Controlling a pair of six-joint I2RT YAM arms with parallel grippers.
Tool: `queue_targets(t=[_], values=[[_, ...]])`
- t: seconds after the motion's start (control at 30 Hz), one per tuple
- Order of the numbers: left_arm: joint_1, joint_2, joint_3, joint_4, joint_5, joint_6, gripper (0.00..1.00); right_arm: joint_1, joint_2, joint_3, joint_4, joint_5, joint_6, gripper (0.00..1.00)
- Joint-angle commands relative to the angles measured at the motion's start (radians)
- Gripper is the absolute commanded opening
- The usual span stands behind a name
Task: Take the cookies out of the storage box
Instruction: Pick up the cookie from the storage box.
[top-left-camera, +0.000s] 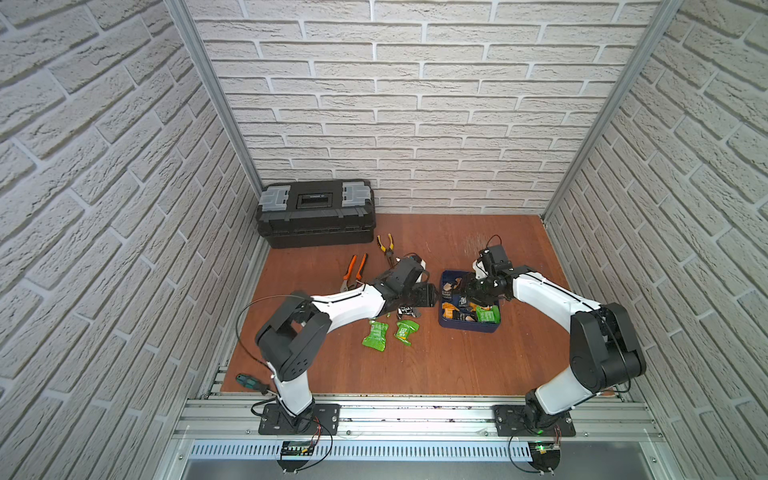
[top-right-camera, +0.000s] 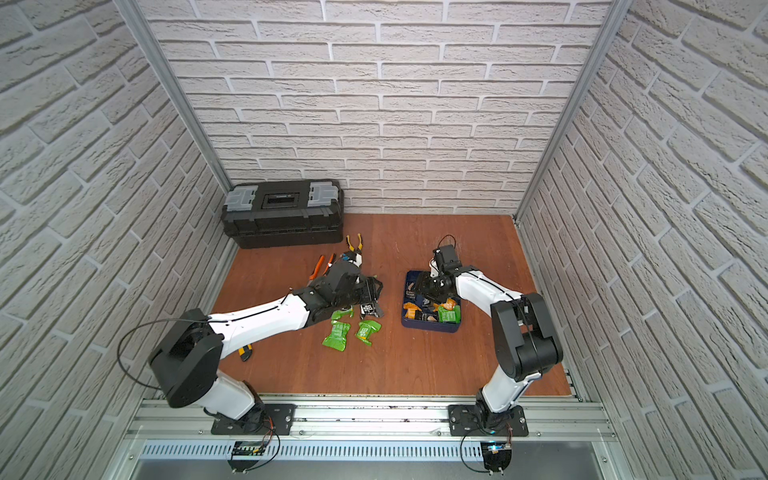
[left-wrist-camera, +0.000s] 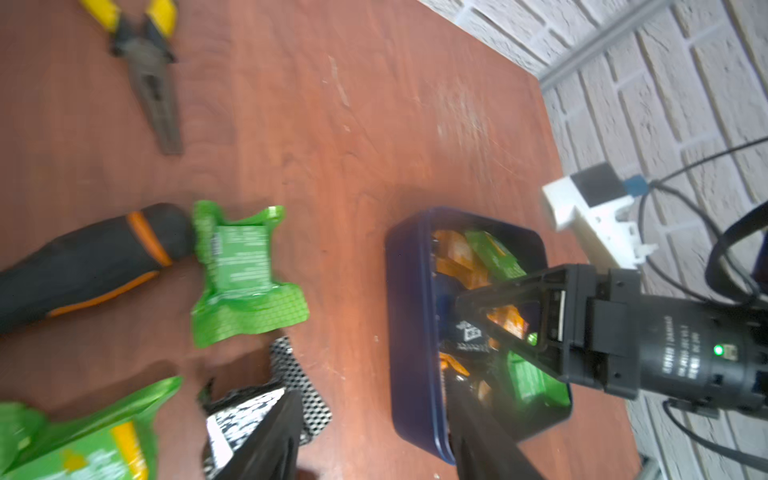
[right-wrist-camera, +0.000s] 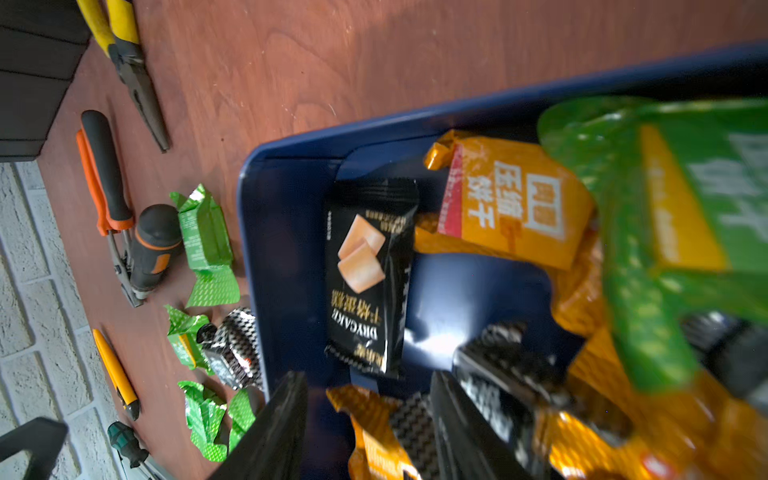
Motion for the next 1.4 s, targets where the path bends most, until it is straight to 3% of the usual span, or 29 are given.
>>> queue_targets(t=[0.0, 0.13, 0.57, 0.87, 1.37], values=[[0.006, -0.098, -0.061, 0.052, -0.2, -0.085, 0.62, 0.003, 0.019, 0.017, 0.111, -0.052, -0.017, 0.54], [0.006, -0.169, -0.14, 0.054, -0.281, -0.138, 0.62, 0.001, 0.078, 0.02, 0.149, -0.065, -0.02, 0.53], [0.01, -0.264, -0.245, 0.037, -0.335, -0.181, 0.62, 0.001, 0.199, 0.017, 0.253, -0.093, -0.01, 0.54], [0.012, -0.28, -0.26, 0.032, -0.341, -0.184, 0.62, 0.0, 0.219, -0.023, 0.336, -0.099, 0.017, 0.43], [0.058, -0.362, -0.329, 0.006, -0.37, -0.185, 0.62, -0.005, 0.154, -0.014, 0.31, -0.115, 0.032, 0.25]])
